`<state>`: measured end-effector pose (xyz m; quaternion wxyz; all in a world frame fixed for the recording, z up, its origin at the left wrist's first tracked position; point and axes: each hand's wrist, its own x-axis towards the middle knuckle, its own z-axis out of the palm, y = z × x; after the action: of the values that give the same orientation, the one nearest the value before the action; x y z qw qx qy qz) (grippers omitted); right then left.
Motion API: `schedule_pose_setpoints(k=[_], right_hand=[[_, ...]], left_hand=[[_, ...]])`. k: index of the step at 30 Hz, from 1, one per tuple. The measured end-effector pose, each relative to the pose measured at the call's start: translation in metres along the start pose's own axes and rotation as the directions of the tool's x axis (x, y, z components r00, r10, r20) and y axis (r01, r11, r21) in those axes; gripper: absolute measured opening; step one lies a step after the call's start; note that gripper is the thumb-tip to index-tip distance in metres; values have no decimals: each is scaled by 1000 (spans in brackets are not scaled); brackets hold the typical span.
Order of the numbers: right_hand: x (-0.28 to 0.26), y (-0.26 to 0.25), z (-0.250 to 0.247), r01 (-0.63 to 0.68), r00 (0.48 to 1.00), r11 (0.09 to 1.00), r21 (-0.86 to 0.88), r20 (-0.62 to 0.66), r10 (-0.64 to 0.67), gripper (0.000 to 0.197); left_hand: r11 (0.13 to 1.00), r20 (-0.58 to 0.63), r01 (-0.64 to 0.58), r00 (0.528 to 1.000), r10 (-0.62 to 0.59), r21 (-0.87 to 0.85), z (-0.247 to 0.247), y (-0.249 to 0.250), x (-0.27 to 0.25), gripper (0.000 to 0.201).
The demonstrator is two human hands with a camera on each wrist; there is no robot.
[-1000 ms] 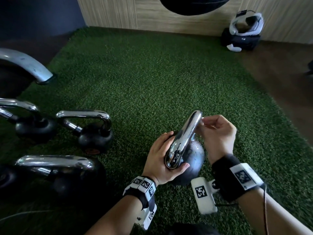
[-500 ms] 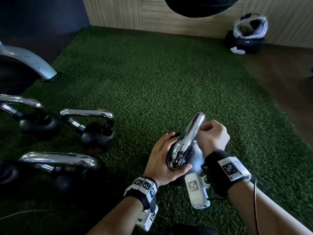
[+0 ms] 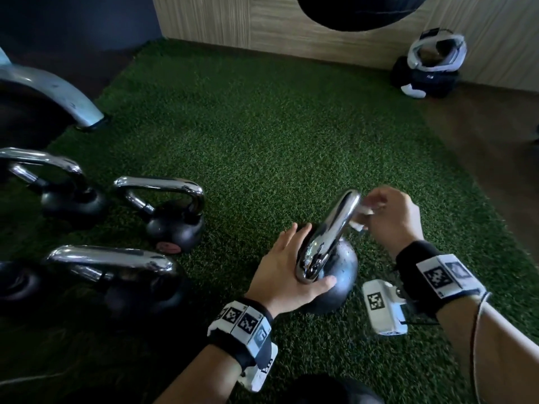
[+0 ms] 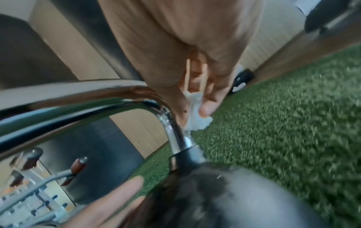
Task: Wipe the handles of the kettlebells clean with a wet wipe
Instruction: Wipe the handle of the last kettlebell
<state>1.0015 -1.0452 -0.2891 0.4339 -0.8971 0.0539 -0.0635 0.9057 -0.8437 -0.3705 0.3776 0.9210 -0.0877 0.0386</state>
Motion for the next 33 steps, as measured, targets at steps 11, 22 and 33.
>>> schedule_pose_setpoints(k=[11,22,33], right_hand=[[12,-6,-4,508,851,851,-137,236,-470,41],[-35,-7,-41,334,933,938,-91,173,-316,42],[-59,13,-41,156,985,964,-215,99,-138,26]], left_hand=[[976,-167,194,964,-209,-98,25,6,-13,97],[976,394,67,919,21,-206,-40,-17,36,67],[882,423,268,902,-88,-388,-28,-30,67,32]])
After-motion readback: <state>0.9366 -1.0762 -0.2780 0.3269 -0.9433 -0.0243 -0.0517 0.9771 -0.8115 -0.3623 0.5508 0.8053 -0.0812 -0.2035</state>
